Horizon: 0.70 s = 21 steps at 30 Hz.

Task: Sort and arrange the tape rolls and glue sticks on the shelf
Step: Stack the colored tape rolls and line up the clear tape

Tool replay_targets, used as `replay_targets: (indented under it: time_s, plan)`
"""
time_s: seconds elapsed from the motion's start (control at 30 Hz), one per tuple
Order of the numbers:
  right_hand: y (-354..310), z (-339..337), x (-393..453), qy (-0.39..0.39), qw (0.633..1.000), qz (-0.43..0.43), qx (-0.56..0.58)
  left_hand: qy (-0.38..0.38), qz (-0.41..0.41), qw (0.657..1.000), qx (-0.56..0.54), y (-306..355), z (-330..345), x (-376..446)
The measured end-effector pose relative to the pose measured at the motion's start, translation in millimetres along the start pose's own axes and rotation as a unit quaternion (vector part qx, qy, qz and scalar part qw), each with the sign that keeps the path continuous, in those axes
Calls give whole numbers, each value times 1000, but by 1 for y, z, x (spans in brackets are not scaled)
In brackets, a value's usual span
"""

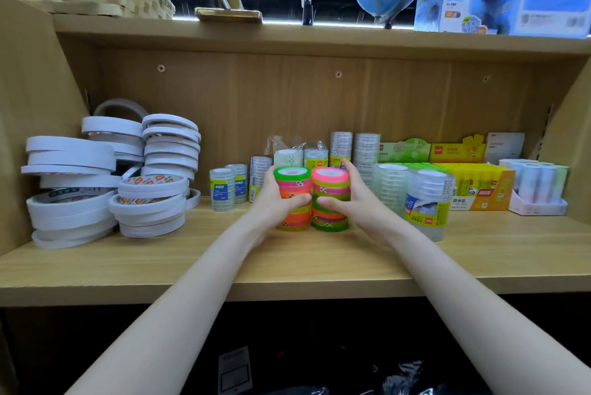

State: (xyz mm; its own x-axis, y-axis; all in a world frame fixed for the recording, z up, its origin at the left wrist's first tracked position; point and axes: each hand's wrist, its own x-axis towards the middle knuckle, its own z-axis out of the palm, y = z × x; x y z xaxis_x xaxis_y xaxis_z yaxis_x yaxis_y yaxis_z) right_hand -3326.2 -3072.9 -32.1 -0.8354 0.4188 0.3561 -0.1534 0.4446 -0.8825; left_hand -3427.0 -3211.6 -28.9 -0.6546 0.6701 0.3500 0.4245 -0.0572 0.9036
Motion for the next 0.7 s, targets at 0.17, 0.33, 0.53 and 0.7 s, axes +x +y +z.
replay_targets:
  time_s: [0.17,0.33,0.53,0.7]
  plan:
    - [0,-3,2,5,1000,3,-11,-20,11,998,60,-4,4,3]
    - [2,-3,0,-10,999,1,-36,-22,39,989,138,-3,-7,6]
    - [2,-2,1,-9,998,-5,-67,-35,37,985,164,-5,-13,7]
    - [5,-4,-4,16,991,-15,-130,-61,14,986,152,-11,-17,-1]
